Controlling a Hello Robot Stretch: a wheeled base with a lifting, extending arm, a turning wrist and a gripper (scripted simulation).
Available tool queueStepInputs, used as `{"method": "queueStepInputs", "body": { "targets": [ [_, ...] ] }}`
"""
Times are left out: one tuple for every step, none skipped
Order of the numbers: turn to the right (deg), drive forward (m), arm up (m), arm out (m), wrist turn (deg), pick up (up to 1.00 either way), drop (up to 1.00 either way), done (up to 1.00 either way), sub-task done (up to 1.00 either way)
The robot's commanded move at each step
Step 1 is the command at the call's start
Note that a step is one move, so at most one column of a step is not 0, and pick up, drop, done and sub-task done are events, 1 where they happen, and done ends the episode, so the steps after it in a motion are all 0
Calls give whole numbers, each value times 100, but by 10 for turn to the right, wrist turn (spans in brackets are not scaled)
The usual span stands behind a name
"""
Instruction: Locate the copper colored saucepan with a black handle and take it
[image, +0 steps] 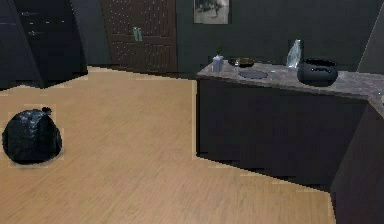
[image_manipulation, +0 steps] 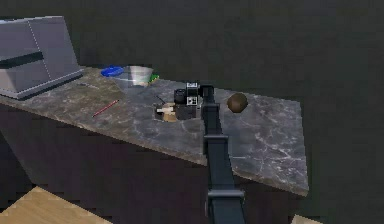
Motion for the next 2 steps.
{"method": "queueStepInputs", "body": {
  "targets": [
    [0,0,0,0,0,100,0,0,0],
    [0,0,10,0,0,0,0,0,0]
  ]
}}
